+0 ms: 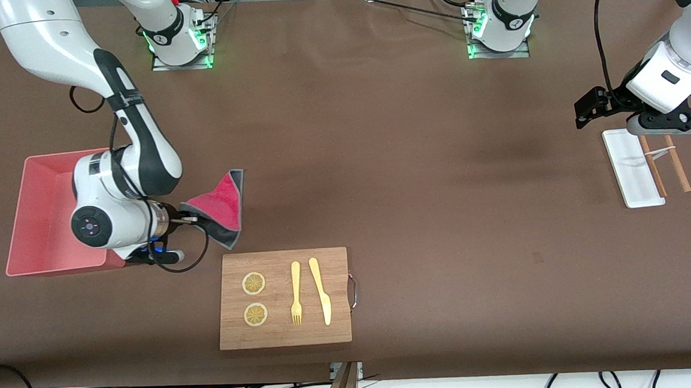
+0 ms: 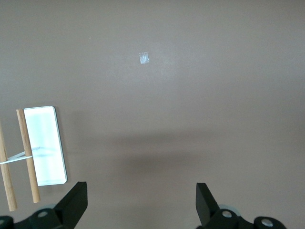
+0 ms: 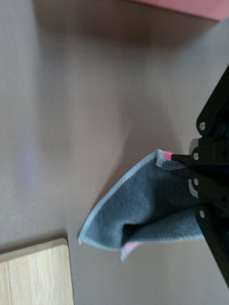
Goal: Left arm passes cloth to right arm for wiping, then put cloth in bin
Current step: 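Carry the cloth with the right gripper into the pink bin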
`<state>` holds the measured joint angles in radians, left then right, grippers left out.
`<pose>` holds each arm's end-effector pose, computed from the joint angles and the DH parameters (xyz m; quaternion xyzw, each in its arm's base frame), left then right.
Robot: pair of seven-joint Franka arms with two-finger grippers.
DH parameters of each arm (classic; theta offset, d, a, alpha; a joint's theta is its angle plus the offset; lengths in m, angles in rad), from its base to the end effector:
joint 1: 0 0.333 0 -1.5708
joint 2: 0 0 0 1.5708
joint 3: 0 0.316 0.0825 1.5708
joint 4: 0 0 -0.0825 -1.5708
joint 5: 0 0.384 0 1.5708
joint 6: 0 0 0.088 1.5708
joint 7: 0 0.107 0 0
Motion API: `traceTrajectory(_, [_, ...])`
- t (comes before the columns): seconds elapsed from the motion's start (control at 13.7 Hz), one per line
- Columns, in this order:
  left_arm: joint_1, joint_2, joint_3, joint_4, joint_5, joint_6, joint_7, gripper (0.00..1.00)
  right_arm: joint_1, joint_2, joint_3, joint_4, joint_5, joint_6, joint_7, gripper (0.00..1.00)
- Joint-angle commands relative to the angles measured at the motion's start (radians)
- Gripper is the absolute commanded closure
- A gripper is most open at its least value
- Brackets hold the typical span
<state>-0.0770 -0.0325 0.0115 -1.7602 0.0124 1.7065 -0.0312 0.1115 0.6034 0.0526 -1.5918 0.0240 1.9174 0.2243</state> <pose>0.5490 -0.0348 0.5642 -0.9998 0.0181 0.0103 0.0065 0.6538 0.1059 0.2623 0.9894 -0.0379 -0.1405 0.0011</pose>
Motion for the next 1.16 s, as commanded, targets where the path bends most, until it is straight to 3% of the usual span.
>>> traceTrajectory(0.0, [0.005, -0.003, -0.002, 0.007, -0.011, -0.005, 0.005, 0.00, -0.004, -0.118, 0.009, -0.014, -0.006, -0.064, -0.002, 1.00])
traceTrajectory(0.15, [0.005, -0.003, -0.002, 0.007, -0.011, -0.005, 0.007, 0.00, -0.036, -0.190, 0.009, 0.027, -0.007, -0.176, -0.020, 1.00])
traceTrajectory(0.36, [0.005, -0.003, -0.002, 0.007, -0.011, -0.007, 0.005, 0.00, -0.087, -0.226, -0.020, 0.143, -0.010, -0.374, -0.166, 1.00])
traceTrajectory(0.58, [0.006, -0.003, -0.001, 0.007, -0.011, -0.007, 0.005, 0.00, -0.098, -0.258, -0.150, 0.180, -0.015, -0.490, -0.374, 1.00])
traceTrajectory(0.87, [0.006, -0.003, -0.001, 0.007, -0.011, -0.008, 0.005, 0.00, -0.122, -0.258, -0.302, 0.177, -0.074, -0.486, -0.681, 1.00])
traceTrajectory(1.09, [0.006, -0.003, -0.001, 0.007, -0.011, -0.008, 0.005, 0.00, -0.134, -0.231, -0.336, 0.136, -0.128, -0.437, -0.761, 1.00])
